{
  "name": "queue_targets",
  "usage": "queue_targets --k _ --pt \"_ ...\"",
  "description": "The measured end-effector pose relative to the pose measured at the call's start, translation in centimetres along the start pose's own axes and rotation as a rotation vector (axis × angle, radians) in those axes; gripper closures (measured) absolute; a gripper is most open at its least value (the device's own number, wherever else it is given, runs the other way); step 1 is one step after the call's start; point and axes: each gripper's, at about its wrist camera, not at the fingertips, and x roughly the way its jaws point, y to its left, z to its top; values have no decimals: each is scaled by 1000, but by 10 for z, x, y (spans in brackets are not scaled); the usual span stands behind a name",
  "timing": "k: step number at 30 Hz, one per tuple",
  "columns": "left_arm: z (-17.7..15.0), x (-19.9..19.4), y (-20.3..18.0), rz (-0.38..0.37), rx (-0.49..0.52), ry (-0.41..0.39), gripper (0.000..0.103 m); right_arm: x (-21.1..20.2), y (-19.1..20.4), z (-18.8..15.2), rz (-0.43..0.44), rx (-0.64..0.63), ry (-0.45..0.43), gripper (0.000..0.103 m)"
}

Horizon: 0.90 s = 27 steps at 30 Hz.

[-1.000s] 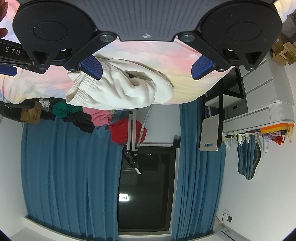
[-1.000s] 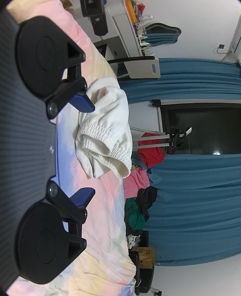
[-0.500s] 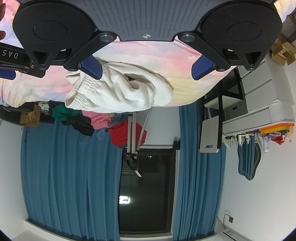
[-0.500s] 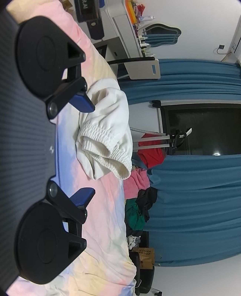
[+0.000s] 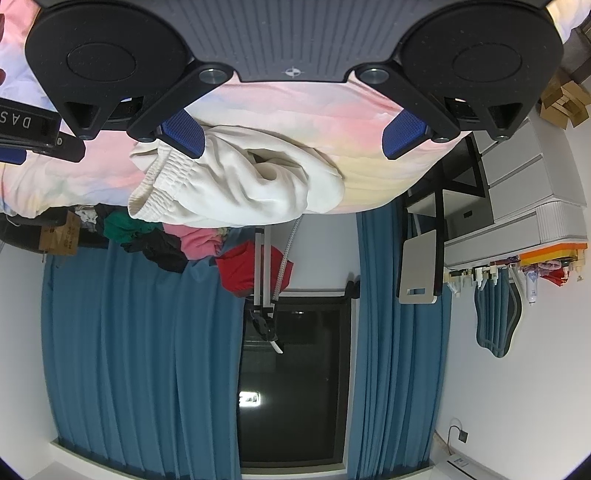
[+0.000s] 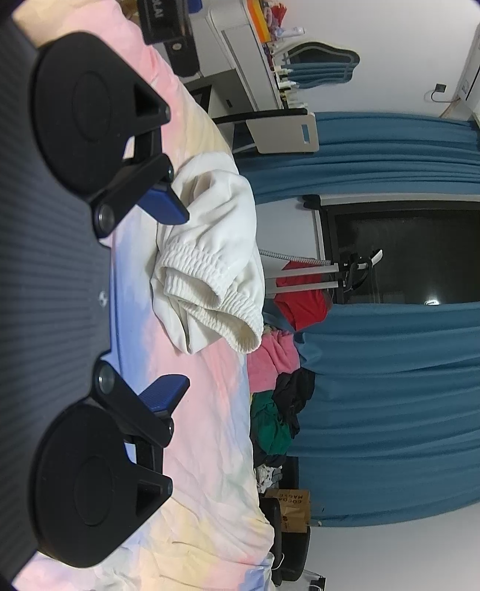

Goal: Fold clothes

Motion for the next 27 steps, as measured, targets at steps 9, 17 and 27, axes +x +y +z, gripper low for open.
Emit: queue_targets --k 9,17,27 --pt "-11 10 -6 -7 31 17 0 -3 -5 6 -4 33 -2 14" --pt "-30 27 -23 3 97 45 0 -11 -23 19 -25 92 8 14" --pt "-29 120 -93 -29 334 85 0 -2 -81 19 -80 263 31 14"
